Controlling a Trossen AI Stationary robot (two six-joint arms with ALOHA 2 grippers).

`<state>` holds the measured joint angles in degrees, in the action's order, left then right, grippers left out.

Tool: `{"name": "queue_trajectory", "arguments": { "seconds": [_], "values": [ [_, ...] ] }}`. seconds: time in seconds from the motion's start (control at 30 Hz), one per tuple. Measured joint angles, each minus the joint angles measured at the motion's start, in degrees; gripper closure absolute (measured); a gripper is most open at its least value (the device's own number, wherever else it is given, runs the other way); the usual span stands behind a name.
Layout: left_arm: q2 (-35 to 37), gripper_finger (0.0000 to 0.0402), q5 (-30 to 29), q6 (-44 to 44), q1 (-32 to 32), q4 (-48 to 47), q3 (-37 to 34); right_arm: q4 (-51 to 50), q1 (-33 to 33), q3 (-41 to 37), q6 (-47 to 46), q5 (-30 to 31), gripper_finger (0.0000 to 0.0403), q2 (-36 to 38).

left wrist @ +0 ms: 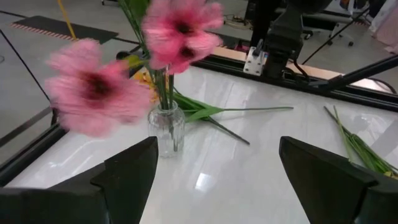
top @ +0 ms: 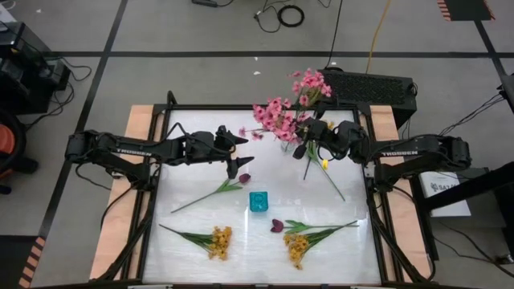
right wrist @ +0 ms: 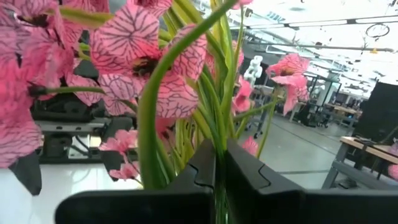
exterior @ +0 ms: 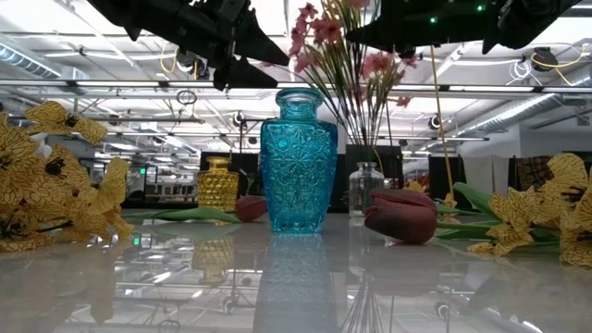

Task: Sort flowers into vase by color
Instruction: Put the pink flower into the transparent vase

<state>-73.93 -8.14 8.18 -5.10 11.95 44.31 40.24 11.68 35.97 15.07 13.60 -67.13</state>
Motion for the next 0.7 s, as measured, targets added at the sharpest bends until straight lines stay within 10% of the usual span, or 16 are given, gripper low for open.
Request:
{"name": "queue_trajectory", "arguments": {
  "seconds": [0.7],
  "values": [
    [0.00,0.0061,0.20,0.10,0.00,0.00,0.00,-9.42,-0.01,0.00,0.59,10.74,0.0340,0.02]
  ]
}}
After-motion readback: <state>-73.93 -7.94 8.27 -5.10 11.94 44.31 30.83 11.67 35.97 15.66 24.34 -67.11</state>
